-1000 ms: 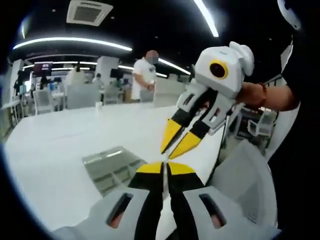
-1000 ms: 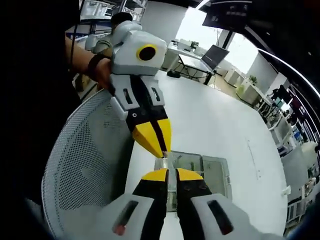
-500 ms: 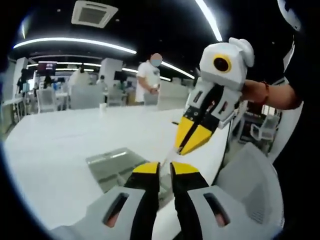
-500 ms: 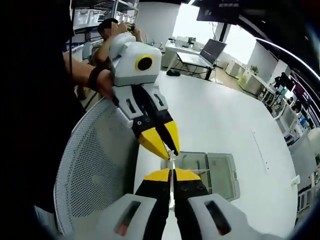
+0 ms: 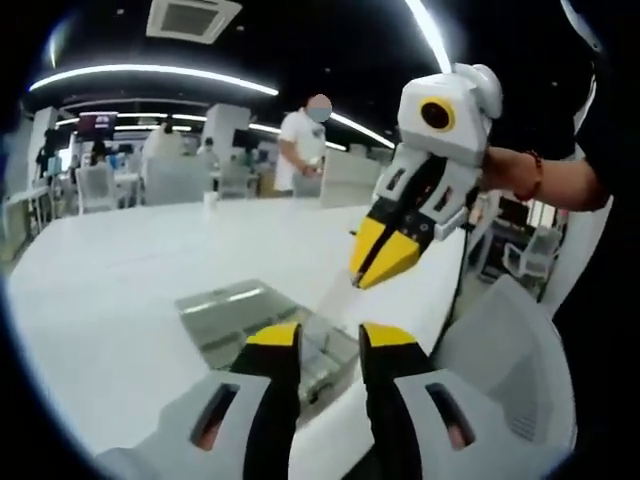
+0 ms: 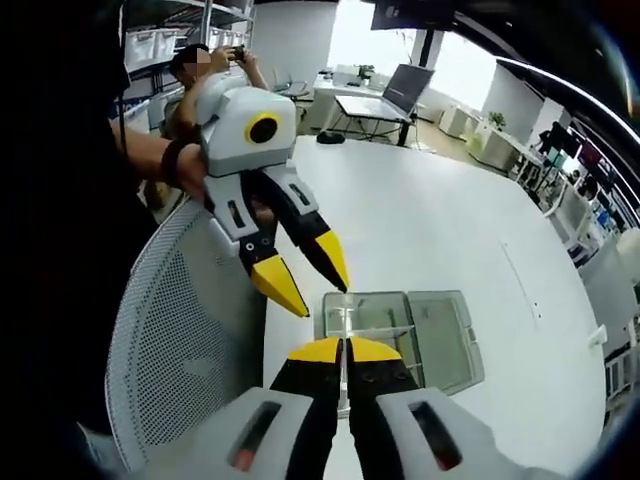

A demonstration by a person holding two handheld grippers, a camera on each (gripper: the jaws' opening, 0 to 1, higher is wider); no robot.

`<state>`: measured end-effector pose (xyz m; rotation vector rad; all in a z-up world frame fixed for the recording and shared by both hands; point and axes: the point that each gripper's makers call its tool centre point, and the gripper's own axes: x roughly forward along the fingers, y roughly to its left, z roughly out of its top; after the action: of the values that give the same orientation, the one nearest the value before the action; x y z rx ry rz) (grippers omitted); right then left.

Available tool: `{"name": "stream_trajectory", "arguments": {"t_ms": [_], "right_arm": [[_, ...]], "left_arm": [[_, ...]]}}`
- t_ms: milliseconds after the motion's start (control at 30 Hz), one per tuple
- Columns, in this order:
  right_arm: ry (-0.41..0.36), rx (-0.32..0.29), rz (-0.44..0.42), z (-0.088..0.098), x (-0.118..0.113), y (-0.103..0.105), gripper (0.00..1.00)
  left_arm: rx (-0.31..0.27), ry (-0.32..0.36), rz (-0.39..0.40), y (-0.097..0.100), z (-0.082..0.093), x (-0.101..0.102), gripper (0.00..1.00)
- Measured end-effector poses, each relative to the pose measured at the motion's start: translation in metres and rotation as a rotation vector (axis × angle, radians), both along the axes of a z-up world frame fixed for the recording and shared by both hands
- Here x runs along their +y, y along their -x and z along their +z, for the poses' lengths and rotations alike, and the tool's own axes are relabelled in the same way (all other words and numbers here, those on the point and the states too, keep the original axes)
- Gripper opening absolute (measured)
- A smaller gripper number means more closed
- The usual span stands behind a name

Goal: Insert the divider into the dual guide fixture by aligning both edges with the guide slots and pushing it downward to the bottom, including one-sided entry, uneven engagement, binding, and posture correction.

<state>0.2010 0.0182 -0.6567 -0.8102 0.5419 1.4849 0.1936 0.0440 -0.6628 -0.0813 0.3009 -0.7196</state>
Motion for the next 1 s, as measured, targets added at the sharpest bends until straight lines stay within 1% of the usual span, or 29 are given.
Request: {"name": "stream_trajectory", "arguments": {"t_ms": [133, 333, 433, 467, 567, 667, 800, 900, 1000], "right_arm": [[0.014, 0.028, -0.032, -0.007, -0.001, -0.006, 0.0], [0.002, 0.046, -0.065, -0.008, 0.002, -0.015, 0.0], [0.011, 0.04, -0.086, -0.011, 0.001, -0.021, 0.0], [0.009, 0.051, -0.089, -0.012, 0.001, -0.022, 0.0], [-0.004, 0.063, -0.086, -0.013, 0.003, -0.023, 0.0], [0.007, 0.055, -0.086, -0.017, 0.003, -0.026, 0.0], [0.005, 0.057, -0.085, -0.02, 0.005, -0.031, 0.0], [0.018, 0.053, -0.077, -0.025, 0.005, -0.033, 0.0], [0.026, 0.055, -0.069, -0.031, 0.003, -0.038, 0.0]], "left_arm": [[0.012, 0.008, 0.008, 0.001, -0.004, 0.003, 0.25], [0.018, 0.02, 0.01, 0.001, -0.005, 0.006, 0.28], [0.013, 0.016, 0.006, -0.001, -0.004, 0.008, 0.29], [0.014, 0.015, 0.003, -0.001, -0.004, 0.008, 0.3], [0.018, 0.016, 0.0, -0.003, -0.004, 0.009, 0.33], [0.024, 0.011, -0.009, -0.004, -0.006, 0.009, 0.35], [0.03, 0.01, -0.014, -0.005, -0.008, 0.011, 0.37], [0.044, 0.003, -0.013, -0.005, -0.012, 0.011, 0.4], [0.044, 0.001, -0.013, -0.005, -0.012, 0.011, 0.43]]}}
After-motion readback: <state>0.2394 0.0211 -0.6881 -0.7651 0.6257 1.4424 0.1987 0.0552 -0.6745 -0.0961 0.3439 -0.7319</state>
